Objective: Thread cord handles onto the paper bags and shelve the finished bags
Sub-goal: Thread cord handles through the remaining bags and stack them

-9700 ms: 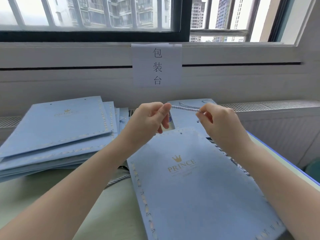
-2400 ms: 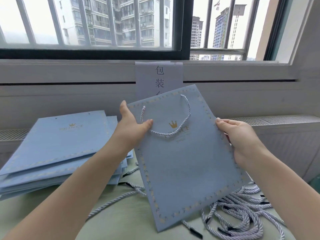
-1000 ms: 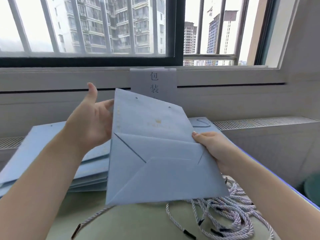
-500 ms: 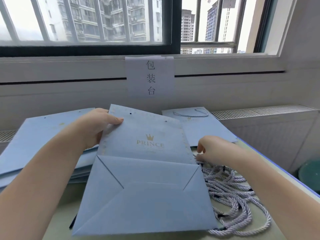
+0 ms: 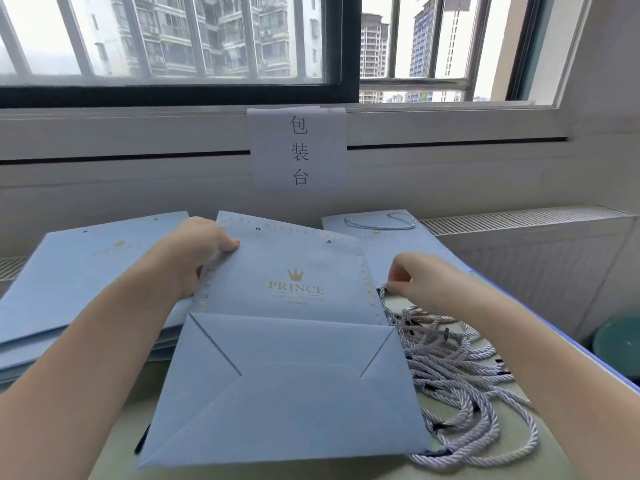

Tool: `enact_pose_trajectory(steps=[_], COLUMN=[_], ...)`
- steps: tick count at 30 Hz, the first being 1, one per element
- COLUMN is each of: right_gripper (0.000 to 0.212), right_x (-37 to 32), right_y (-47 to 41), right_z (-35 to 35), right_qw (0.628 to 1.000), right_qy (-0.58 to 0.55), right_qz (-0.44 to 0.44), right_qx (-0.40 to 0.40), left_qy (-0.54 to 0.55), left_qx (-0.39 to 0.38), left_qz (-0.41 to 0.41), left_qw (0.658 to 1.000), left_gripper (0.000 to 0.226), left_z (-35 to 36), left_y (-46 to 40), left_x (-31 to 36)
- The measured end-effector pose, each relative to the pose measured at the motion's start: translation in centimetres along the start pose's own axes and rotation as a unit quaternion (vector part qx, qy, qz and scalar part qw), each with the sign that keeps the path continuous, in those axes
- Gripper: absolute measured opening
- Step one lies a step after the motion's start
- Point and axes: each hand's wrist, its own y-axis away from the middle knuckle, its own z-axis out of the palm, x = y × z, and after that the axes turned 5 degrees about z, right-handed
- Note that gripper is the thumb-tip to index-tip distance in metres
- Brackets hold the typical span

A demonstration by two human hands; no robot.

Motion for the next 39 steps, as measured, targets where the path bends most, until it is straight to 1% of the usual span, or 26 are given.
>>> enact_pose_trajectory(steps=[2, 4, 5, 7, 10, 11, 12, 14, 16, 19, 20, 21, 22, 23, 24, 26, 28, 29, 30, 31, 32, 33, 34, 36, 38, 39], right_gripper=[0.012, 0.012, 0.013, 0.015, 0.023, 0.024, 0.025, 0.024, 0.023, 0.022, 0.022, 0.022, 0.021, 0.019, 0.017, 0.014, 0.012, 0.012, 0.012, 0.012, 0.012, 0.012, 0.011, 0.011, 0.020, 0.021], right_x=[0.0, -0.4, -0.7, -1.2, -1.6, -1.7, -1.7, -1.9, -2.0, -2.3, -2.5, -2.7, -3.0, -3.2, -3.4, -3.7, -4.0, -4.1, -4.2, -4.3, -4.4, -4.4, -4.5, -4.5, -4.5, -4.5], right_y=[-0.2, 0.0, 0.1, 0.5, 1.1, 1.2, 1.2, 1.3, 1.3, 1.3, 1.4, 1.4, 1.6, 1.6, 1.7, 1.9, 2.0, 2.1, 2.2, 2.3, 2.3, 2.3, 2.3, 2.3, 2.3, 2.2], right_z=[-0.5, -1.2, -1.6, -2.3, -3.0, -3.1, -3.2, -3.0, -2.7, -2.0, -1.8, -1.5, -1.3, -1.0, -0.8, -0.5, -0.2, -0.1, -0.1, 0.0, 0.1, 0.2, 0.3, 0.5, 0.5, 0.4], right_qw=[0.987, 0.950, 0.926, 0.875, 0.796, 0.777, 0.769, 0.776, 0.794, 0.843, 0.856, 0.864, 0.869, 0.872, 0.873, 0.864, 0.837, 0.818, 0.800, 0.787, 0.783, 0.785, 0.791, 0.804, 0.819, 0.820], right_qy=[-0.124, -0.257, -0.319, -0.434, -0.581, -0.609, -0.622, -0.613, -0.589, -0.520, -0.501, -0.489, -0.482, -0.476, -0.475, -0.491, -0.535, -0.562, -0.586, -0.601, -0.605, -0.601, -0.594, -0.576, -0.557, -0.557], right_qz=[-0.005, -0.030, -0.041, -0.056, -0.073, -0.081, -0.089, -0.102, -0.104, -0.103, -0.102, -0.100, -0.100, -0.101, -0.104, -0.109, -0.115, -0.118, -0.122, -0.125, -0.129, -0.135, -0.141, -0.146, -0.137, -0.132], right_qx=[0.101, 0.178, 0.199, 0.206, 0.154, 0.134, 0.120, 0.111, 0.107, 0.086, 0.076, 0.067, 0.058, 0.050, 0.042, 0.018, -0.018, -0.036, -0.051, -0.060, -0.061, -0.057, -0.051, -0.036, -0.009, 0.007], left_qy=[0.008, 0.019, 0.026, 0.045, 0.049, 0.041, 0.034, 0.027, 0.013, -0.027, -0.062, -0.126, -0.215, -0.306, -0.370, -0.445, -0.495, -0.491, -0.454, -0.385, -0.298, -0.224, -0.182, -0.160, -0.168, -0.185], left_qx=[0.009, 0.014, 0.016, 0.019, 0.008, -0.005, -0.020, -0.052, -0.078, -0.089, -0.084, -0.077, -0.075, -0.078, -0.079, -0.071, -0.048, -0.038, -0.042, -0.069, -0.112, -0.155, -0.186, -0.208, -0.199, -0.192], left_qz=[0.009, 0.015, 0.017, 0.018, 0.003, -0.007, -0.013, -0.010, -0.006, -0.006, -0.005, 0.000, 0.009, 0.019, 0.032, 0.072, 0.134, 0.174, 0.214, 0.248, 0.272, 0.282, 0.284, 0.290, 0.298, 0.303], left_qw=[1.000, 1.000, 0.999, 0.999, 0.999, 0.999, 0.999, 0.998, 0.997, 0.996, 0.995, 0.989, 0.974, 0.949, 0.925, 0.890, 0.857, 0.853, 0.864, 0.886, 0.908, 0.920, 0.923, 0.920, 0.918, 0.915], left_gripper=[0.014, 0.014, 0.013, 0.013, 0.021, 0.026, 0.027, 0.019, 0.022, 0.020, 0.013, 0.004, 0.011, 0.019, 0.023, 0.026, 0.027, 0.026, 0.025, 0.025, 0.026, 0.025, 0.024, 0.019, 0.015, 0.014], left_z=[0.2, 0.4, 0.5, 0.6, 0.8, 1.0, 1.3, 1.9, 2.6, 3.2, 3.3, 3.3, 3.2, 3.1, 3.1, 3.5, 4.1, 4.4, 4.7, 4.9, 5.2, 5.5, 5.7, 6.2, 6.7, 6.9], left_y=[0.0, 0.0, -0.1, -0.2, -0.4, -0.3, -0.2, -0.1, 0.5, 1.0, 1.0, 1.2, 1.1, 1.1, 1.1, 1.1, 1.3, 1.5, 1.8, 2.1, 2.5, 2.9, 3.4, 3.5, 3.0, 2.7], left_x=[-0.1, -0.2, -0.3, -0.4, -0.6, -0.7, -0.8, -1.0, -1.0, -1.0, -1.0, -0.9, -0.9, -0.9, -0.8, -0.6, -0.5, -0.4, -0.2, 0.0, 0.3, 0.4, 0.5, 0.1, -0.7, -1.2])
